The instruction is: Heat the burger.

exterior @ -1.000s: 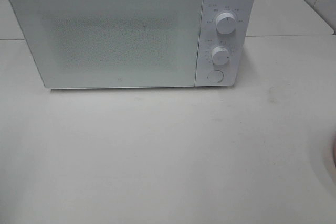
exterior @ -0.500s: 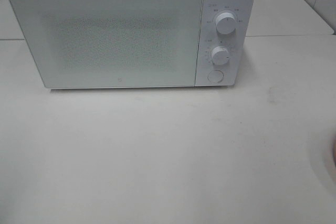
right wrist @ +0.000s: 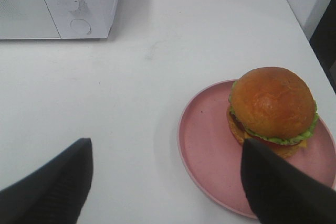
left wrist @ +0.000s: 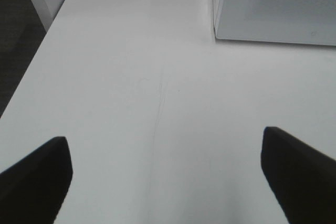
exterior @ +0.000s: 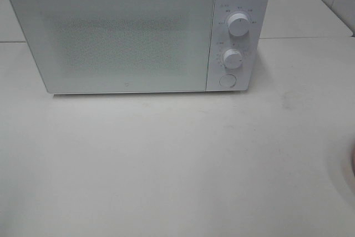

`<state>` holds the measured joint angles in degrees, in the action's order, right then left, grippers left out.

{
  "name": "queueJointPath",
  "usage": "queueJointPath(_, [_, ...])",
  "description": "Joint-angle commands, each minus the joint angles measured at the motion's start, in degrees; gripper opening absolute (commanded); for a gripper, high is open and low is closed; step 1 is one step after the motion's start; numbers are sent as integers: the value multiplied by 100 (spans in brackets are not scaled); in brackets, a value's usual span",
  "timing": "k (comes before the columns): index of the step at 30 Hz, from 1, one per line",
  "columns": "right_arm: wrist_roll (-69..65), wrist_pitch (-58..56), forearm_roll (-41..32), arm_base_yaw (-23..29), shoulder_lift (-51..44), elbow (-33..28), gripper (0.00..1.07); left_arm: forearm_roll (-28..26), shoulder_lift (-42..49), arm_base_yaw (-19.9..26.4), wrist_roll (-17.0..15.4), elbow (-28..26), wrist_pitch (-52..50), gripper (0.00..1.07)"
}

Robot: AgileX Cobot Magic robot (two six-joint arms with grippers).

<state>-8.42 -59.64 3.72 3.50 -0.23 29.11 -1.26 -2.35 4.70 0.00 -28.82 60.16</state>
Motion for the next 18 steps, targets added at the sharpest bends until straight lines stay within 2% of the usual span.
queueJointPath(1, [40, 11, -6, -46, -149, -6, 75, -11, 424, -17, 0, 17, -74, 90])
queueJointPath(18, [29, 11, -6, -46, -97, -6, 75, -57, 418, -17, 0, 17, -74, 90])
